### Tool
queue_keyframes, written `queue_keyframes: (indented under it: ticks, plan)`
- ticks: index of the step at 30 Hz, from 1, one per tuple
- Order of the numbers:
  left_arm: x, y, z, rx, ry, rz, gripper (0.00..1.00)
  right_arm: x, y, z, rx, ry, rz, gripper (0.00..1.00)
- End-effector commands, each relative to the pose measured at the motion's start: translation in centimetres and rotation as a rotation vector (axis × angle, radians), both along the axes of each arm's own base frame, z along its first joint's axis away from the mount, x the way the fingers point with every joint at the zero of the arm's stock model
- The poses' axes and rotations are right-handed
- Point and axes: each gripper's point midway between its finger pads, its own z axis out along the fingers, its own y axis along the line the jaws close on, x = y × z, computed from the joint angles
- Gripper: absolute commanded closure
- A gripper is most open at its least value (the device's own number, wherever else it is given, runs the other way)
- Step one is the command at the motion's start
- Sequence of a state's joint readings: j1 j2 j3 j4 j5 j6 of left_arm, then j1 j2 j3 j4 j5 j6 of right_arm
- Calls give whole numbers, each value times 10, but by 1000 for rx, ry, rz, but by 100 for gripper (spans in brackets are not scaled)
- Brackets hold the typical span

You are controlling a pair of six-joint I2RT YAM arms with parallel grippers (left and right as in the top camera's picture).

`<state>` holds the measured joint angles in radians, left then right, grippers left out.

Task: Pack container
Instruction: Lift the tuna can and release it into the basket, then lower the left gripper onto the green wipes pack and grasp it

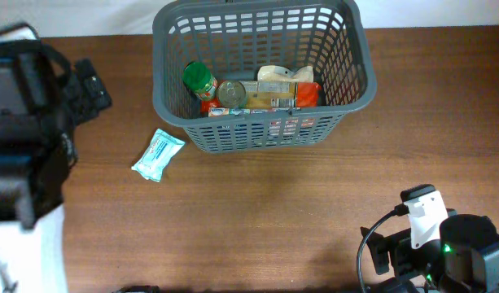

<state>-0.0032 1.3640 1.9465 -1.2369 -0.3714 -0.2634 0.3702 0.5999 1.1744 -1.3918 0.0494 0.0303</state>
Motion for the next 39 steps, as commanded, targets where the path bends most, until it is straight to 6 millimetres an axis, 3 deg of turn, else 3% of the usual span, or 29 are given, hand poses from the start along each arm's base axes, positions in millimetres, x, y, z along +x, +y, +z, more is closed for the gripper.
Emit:
queue_keyframes:
  ticks: [1,8,16,31,39]
  plan:
    - [20,-4,-95,-142,160,-20,1,0,-1,4,5,-16,-8,1]
    - [23,-11,-215,-260,262,-64,1,0,-1,4,5,-16,-8,1]
    - [16,-29,-298,-306,300,-248,1,0,-1,4,5,-16,-8,1]
    - [37,-21,-374,-117,329,-398,1,0,-1,4,5,-16,-8,1]
    - [53,-16,-391,-46,326,-433,1,0,-1,4,5,-16,-8,1]
